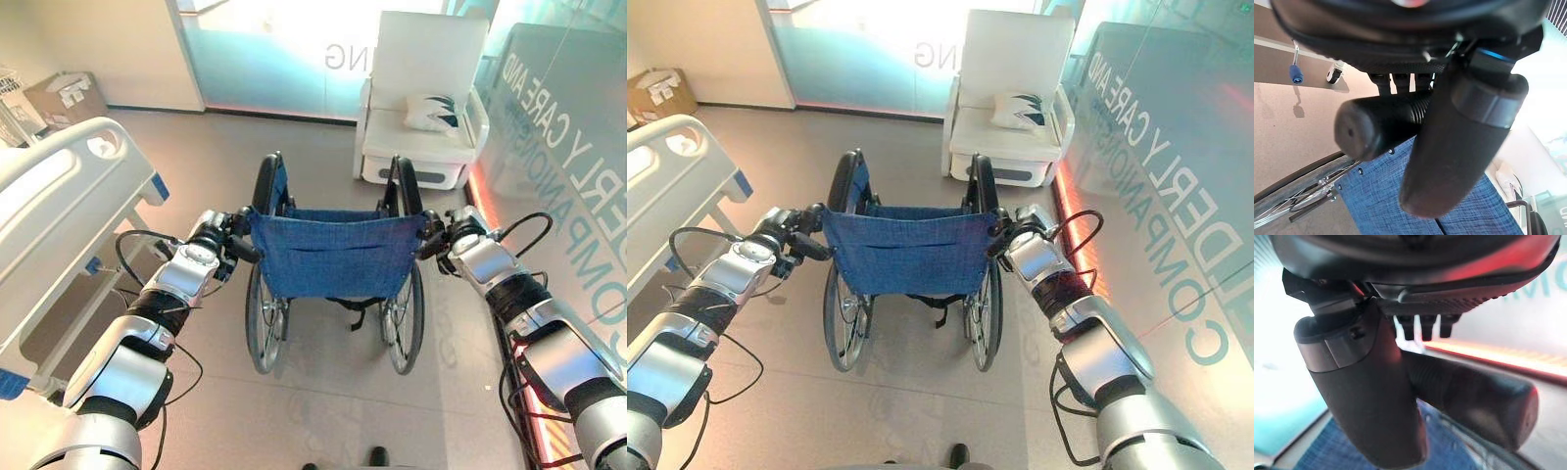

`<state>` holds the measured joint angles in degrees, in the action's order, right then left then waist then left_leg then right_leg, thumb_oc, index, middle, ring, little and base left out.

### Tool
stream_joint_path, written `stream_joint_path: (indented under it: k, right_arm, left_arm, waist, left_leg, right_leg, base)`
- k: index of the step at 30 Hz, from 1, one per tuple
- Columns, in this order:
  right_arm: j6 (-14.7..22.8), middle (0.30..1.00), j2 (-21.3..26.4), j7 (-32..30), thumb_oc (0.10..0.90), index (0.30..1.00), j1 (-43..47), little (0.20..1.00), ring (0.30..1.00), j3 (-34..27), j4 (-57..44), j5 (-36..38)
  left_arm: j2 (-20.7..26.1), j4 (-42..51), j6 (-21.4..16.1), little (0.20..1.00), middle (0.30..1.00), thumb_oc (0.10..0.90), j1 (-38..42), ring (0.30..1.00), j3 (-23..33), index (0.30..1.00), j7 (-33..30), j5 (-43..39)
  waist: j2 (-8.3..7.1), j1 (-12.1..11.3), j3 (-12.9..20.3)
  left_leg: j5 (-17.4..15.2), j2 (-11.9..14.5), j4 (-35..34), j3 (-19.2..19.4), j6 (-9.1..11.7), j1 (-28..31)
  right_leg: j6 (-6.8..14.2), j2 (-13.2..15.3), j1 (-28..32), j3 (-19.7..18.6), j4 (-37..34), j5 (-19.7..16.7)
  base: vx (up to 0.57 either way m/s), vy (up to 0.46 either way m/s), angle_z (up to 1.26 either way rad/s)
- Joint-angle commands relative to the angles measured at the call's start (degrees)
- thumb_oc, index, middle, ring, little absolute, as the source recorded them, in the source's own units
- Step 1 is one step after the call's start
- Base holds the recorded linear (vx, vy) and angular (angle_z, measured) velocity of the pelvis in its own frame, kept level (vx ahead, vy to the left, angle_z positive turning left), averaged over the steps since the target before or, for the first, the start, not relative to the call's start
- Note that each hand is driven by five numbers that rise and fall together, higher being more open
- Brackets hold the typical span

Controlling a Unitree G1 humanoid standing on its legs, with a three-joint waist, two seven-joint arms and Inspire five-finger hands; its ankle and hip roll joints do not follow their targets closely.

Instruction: Push the wheelchair next to the bed

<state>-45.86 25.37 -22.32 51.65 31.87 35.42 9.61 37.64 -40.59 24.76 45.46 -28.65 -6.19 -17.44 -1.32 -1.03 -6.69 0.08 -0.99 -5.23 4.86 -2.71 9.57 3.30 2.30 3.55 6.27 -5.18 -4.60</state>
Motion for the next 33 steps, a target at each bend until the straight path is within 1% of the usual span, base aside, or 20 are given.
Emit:
stream_joint_path:
  k: [1, 2, 3, 4, 5, 6, 8, 10, 11, 12, 13, 15, 18, 20, 23, 27, 29, 30, 32, 33]
  right_arm:
    - [-1.72, 0.900, 4.69, -4.52, 0.800, 0.900, 1.13, 0.900, 0.900, -2.94, 1.31, -8.49]
    - [-3.25, 0.900, 4.63, -2.72, 0.800, 0.900, 0.39, 0.900, 0.900, -3.06, 1.35, -7.80]
    - [-3.54, 0.900, 4.64, -2.29, 0.800, 0.900, 0.26, 0.900, 0.900, -3.11, 1.29, -7.81]
    - [-4.12, 0.900, 4.72, -0.14, 0.800, 0.900, -0.58, 0.900, 0.900, -3.05, 1.62, -5.01]
    - [-4.59, 0.900, 4.70, 0.58, 0.800, 0.900, -0.69, 0.900, 0.900, -2.99, 1.73, -4.11]
    - [-5.86, 0.900, 4.50, 3.60, 0.800, 0.900, -1.37, 0.900, 0.900, -2.75, 2.07, -3.06]
    - [-6.44, 0.900, 4.38, 5.23, 0.800, 0.900, -1.48, 0.900, 0.900, -2.23, 2.58, -0.49]
    - [-4.85, 0.900, 3.92, 3.29, 0.800, 0.900, -1.11, 0.900, 0.900, -1.56, 3.10, 4.45]
    - [-4.71, 0.900, 3.78, 2.90, 0.800, 0.900, -1.05, 0.900, 0.900, -1.46, 3.17, 4.92]
    - [-2.58, 0.900, 3.02, 1.21, 0.800, 0.900, -0.99, 0.900, 0.900, -1.46, 3.27, 8.25]
    - [-2.02, 0.900, 2.69, 0.72, 0.800, 0.900, -0.92, 0.900, 0.900, -1.45, 3.14, 9.33]
    - [-1.51, 0.900, 2.22, 0.68, 0.800, 0.900, -0.95, 0.900, 0.900, -1.34, 3.05, 10.32]
    - [-1.90, 0.900, 1.66, 1.85, 0.800, 0.900, -0.50, 0.900, 0.900, -1.11, 2.88, 9.97]
    - [-2.36, 0.900, 1.60, 3.89, 0.800, 0.900, 0.37, 0.900, 0.900, -0.41, 3.26, 9.73]
    - [-2.03, 0.900, 1.30, 4.48, 0.800, 0.900, 1.10, 0.900, 0.900, 0.08, 3.85, 10.18]
    - [-0.56, 0.900, -0.01, 3.50, 0.800, 0.900, 2.45, 0.900, 0.900, 0.50, 4.82, 10.50]
    - [0.51, 0.900, -0.73, 2.49, 0.800, 0.900, 3.07, 0.900, 0.900, 0.67, 5.37, 10.95]
    - [1.48, 0.900, -1.44, 1.36, 0.800, 0.900, 3.51, 0.900, 0.900, 0.64, 5.48, 11.25]
    - [1.89, 0.900, -2.11, 0.74, 0.800, 0.900, 4.18, 0.900, 0.900, 0.61, 5.73, 11.02]
    - [2.01, 0.900, -2.25, 0.60, 0.800, 0.900, 4.26, 0.900, 0.900, 0.64, 5.68, 10.93]
  left_arm:
    - [0.93, -0.20, -5.26, 0.900, 0.900, 0.800, 4.56, 0.900, 1.59, 0.900, -1.46, 5.28]
    - [1.03, -0.05, -5.12, 0.900, 0.900, 0.800, 4.17, 0.900, 1.98, 0.900, -1.21, 5.52]
    - [1.06, 0.00, -5.08, 0.900, 0.900, 0.800, 4.07, 0.900, 2.06, 0.900, -1.14, 5.59]
    - [1.21, -0.05, -4.82, 0.900, 0.900, 0.800, 3.86, 0.900, 2.49, 0.900, -0.55, 6.01]
    - [1.24, -0.08, -4.84, 0.900, 0.900, 0.800, 3.81, 0.900, 2.53, 0.900, -0.41, 6.09]
    - [1.47, -0.11, -4.85, 0.900, 0.900, 0.800, 3.73, 0.900, 2.72, 0.900, 0.15, 6.75]
    - [1.56, -0.06, -4.58, 0.900, 0.900, 0.800, 4.13, 0.900, 2.69, 0.900, 0.49, 6.80]
    - [1.41, -0.27, -4.64, 0.900, 0.900, 0.800, 4.73, 0.900, 2.24, 0.900, 0.55, 6.74]
    - [1.39, -0.32, -4.64, 0.900, 0.900, 0.800, 4.82, 0.900, 2.15, 0.900, 0.59, 6.79]
    - [1.05, -0.23, -4.45, 0.900, 0.900, 0.800, 4.96, 0.900, 1.80, 0.900, 0.44, 7.01]
    - [1.00, -0.25, -4.33, 0.900, 0.900, 0.800, 5.03, 0.900, 1.74, 0.900, 0.58, 7.14]
    - [0.85, -0.55, -4.42, 0.900, 0.900, 0.800, 5.01, 0.900, 1.58, 0.900, 0.61, 7.43]
    - [0.31, -1.44, -4.78, 0.900, 0.900, 0.800, 4.97, 0.900, 1.50, 0.900, 0.54, 8.38]
    - [-0.03, -2.12, -4.32, 0.900, 0.900, 0.800, 5.27, 0.900, 1.19, 0.900, 0.79, 9.28]
    - [-0.29, -2.58, -2.67, 0.900, 0.900, 0.800, 5.74, 0.900, 0.66, 0.900, 1.61, 10.49]
    - [-1.46, -4.95, 1.68, 0.900, 0.900, 0.800, 6.19, 0.900, 0.04, 0.900, 0.59, 11.71]
    - [-2.39, -6.38, 4.22, 0.900, 0.900, 0.800, 6.29, 0.900, 0.00, 0.900, 1.35, 12.87]
    - [-3.37, -7.39, 6.54, 0.900, 0.900, 0.800, 6.05, 0.900, 0.08, 0.900, 0.91, 12.60]
    - [-4.23, -8.71, 8.15, 0.900, 0.900, 0.800, 6.04, 0.900, 0.29, 0.900, 0.28, 9.77]
    - [-4.46, -9.08, 8.17, 0.900, 0.900, 0.800, 6.01, 0.900, 0.39, 0.900, 0.27, 9.59]
  waist:
    - [0.78, 0.57, 3.33]
    - [0.79, 0.59, 3.31]
    - [0.80, 0.60, 3.34]
    - [0.77, 0.64, 3.24]
    - [0.75, 0.64, 3.22]
    - [0.64, 0.69, 3.16]
    - [0.52, 0.73, 3.00]
    - [0.44, 0.67, 2.78]
    - [0.41, 0.66, 2.74]
    - [0.38, 0.60, 2.59]
    - [0.34, 0.57, 2.54]
    - [0.32, 0.55, 2.50]
    - [0.27, 0.56, 2.50]
    - [0.22, 0.57, 2.66]
    - [0.11, 0.51, 2.75]
    - [-0.08, 0.32, 2.92]
    - [-0.08, 0.29, 2.90]
    - [-0.09, 0.28, 2.93]
    - [-0.06, 0.32, 2.93]
    - [-0.04, 0.33, 2.93]
  left_leg:
    - [-0.83, -1.20, 0.23, -2.70, 1.44, -2.87]
    - [-0.82, -1.22, 0.23, -2.70, 1.48, -2.92]
    - [-0.81, -1.22, 0.23, -2.70, 1.49, -2.94]
    - [-0.82, -1.18, 0.23, -2.58, 1.57, -2.95]
    - [-0.81, -1.19, 0.23, -2.58, 1.57, -2.95]
    - [-0.76, -1.14, 0.23, -2.48, 1.67, -2.95]
    - [-0.69, -1.08, 0.23, -2.31, 1.71, -2.97]
    - [-0.59, -1.05, 0.23, -2.27, 1.72, -2.93]
    - [-0.58, -1.05, 0.23, -2.25, 1.73, -2.93]
    - [-0.54, -0.99, 0.23, -2.26, 1.77, -2.92]
    - [-0.53, -1.01, 0.23, -2.28, 1.77, -2.93]
    - [-0.52, -1.02, 0.23, -2.28, 1.78, -2.96]
    - [-0.47, -1.06, 0.23, -2.24, 1.84, -2.99]
    - [-0.43, -0.99, 0.23, -2.09, 1.91, -3.08]
    - [-0.40, -0.96, 0.23, -2.08, 1.94, -3.10]
    - [-0.29, -0.99, 0.23, -2.25, 1.89, -3.20]
    - [-0.30, -0.98, 0.23, -2.22, 1.82, -3.18]
    - [-0.27, -1.01, 0.23, -2.27, 1.80, -3.18]
    - [-0.20, -1.01, 0.23, -2.34, 1.81, -3.20]
    - [-0.19, -1.01, 0.23, -2.33, 1.81, -3.22]
  right_leg:
    - [0.29, 0.22, 2.74, -1.16, 0.18, 1.51]
    - [0.31, 0.24, 2.67, -1.17, 0.18, 1.50]
    - [0.31, 0.24, 2.66, -1.16, 0.18, 1.51]
    - [0.31, 0.28, 2.66, -1.11, 0.18, 1.51]
    - [0.30, 0.28, 2.66, -1.10, 0.18, 1.51]
    - [0.29, 0.35, 2.67, -0.99, 0.18, 1.45]
    - [0.26, 0.44, 2.65, -0.84, 0.18, 1.35]
    - [0.18, 0.49, 2.74, -0.73, 0.18, 1.26]
    - [0.16, 0.50, 2.75, -0.71, 0.18, 1.24]
    - [0.13, 0.51, 2.78, -0.68, 0.18, 1.19]
    - [0.11, 0.51, 2.77, -0.67, 0.18, 1.17]
    - [0.08, 0.51, 2.74, -0.65, 0.18, 1.17]
    - [0.08, 0.48, 2.69, -0.59, 0.18, 1.15]
    - [0.10, 0.50, 2.63, -0.54, 0.18, 1.21]
    - [0.08, 0.49, 2.63, -0.49, 0.18, 1.21]
    - [0.05, 0.44, 2.56, -0.36, 0.18, 1.15]
    - [0.02, 0.43, 2.58, -0.35, 0.18, 1.18]
    - [-0.03, 0.37, 2.58, -0.43, 0.18, 1.18]
    - [-0.06, 0.33, 2.55, -0.47, 0.18, 1.13]
    - [-0.07, 0.32, 2.55, -0.49, 0.18, 1.15]
  base:
    - [-0.04, 0.018, 0.03]
    - [-0.03, 0.016, 0.01]
    - [-0.03, 0.012, -0.01]
    - [0.00, 0.000, 0.00]
    - [-0.03, 0.008, 0.00]
    - [0.00, 0.000, 0.00]
    - [0.00, 0.000, 0.00]
    - [0.00, 0.000, 0.00]
    - [0.00, 0.000, 0.00]
    - [0.00, 0.000, 0.00]
    - [0.00, 0.000, 0.00]
    - [0.00, 0.000, 0.00]
    - [0.00, 0.000, 0.00]
    - [0.00, 0.000, 0.00]
    - [0.00, 0.000, 0.00]
    - [0.00, 0.000, 0.00]
    - [0.00, 0.000, 0.00]
    - [0.00, 0.000, 0.00]
    - [0.00, 0.000, 0.00]
    - [0.00, 0.000, 0.00]
